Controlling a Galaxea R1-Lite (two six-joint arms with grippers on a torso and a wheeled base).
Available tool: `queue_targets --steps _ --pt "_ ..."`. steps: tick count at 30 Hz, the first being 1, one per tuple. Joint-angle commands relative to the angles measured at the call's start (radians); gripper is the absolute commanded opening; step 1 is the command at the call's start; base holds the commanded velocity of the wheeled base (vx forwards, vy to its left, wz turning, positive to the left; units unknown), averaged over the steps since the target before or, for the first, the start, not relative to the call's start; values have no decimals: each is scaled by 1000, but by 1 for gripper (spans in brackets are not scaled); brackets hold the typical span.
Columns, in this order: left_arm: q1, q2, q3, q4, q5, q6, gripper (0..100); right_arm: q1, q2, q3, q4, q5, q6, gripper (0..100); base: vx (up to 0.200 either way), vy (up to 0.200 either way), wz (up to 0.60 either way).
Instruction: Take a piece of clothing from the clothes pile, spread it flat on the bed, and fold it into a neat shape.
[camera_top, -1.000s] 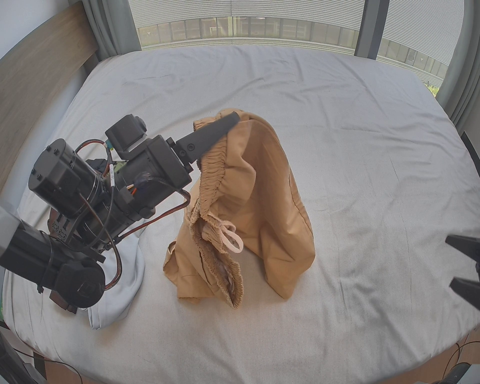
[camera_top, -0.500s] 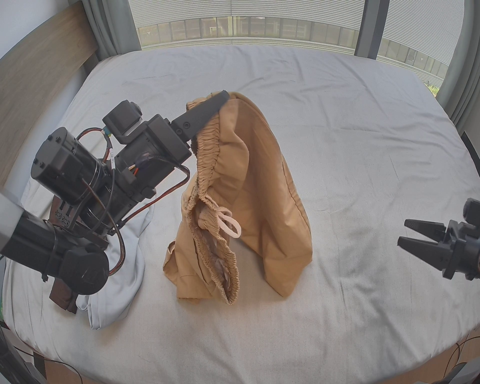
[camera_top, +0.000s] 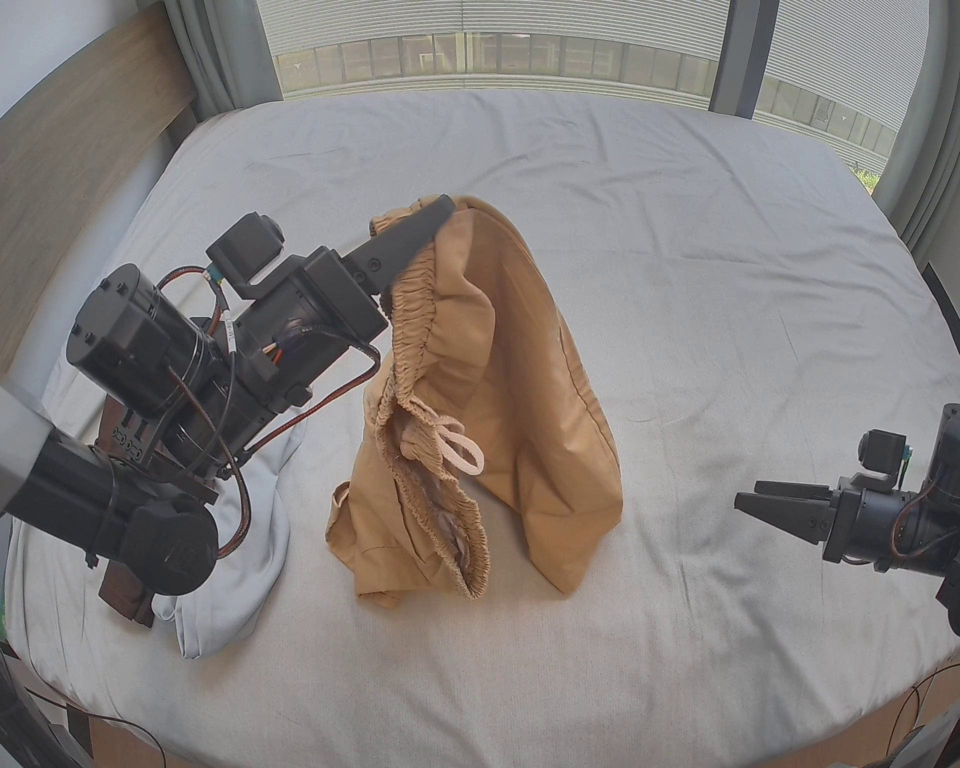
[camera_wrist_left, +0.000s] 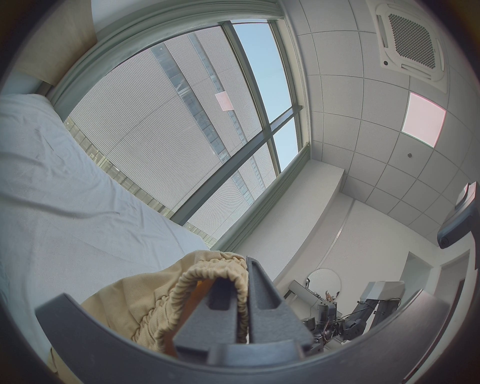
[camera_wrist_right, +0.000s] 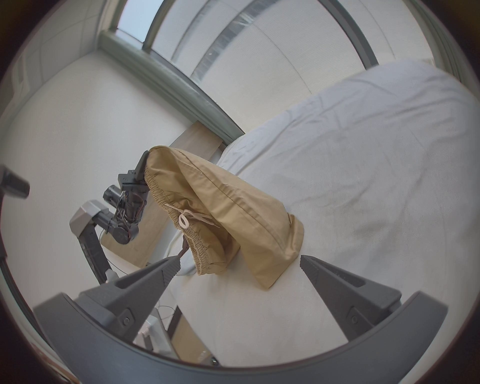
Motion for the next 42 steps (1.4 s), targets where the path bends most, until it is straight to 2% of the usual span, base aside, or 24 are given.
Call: queue_targets --steps 1,21,26,29,40,42 --pt "6 2 -9 0 0 0 0 10 108 13 -54 22 55 100 0 0 0" --pt "36 13 -17 0 -1 1 0 46 461 -13 -365 20 84 100 0 0 0" --pt "43 13 -17 0 -1 3 0 46 589 -22 -532 12 154 100 0 0 0" --pt "49 13 -18 0 -1 3 0 48 676 -24 -626 -6 160 100 0 0 0" --pt "50 12 -18 0 -1 1 0 92 753 -87 -637 -24 165 100 0 0 0" --pt "50 10 -18 0 -1 1 0 99 774 -110 -635 -47 165 100 0 0 0"
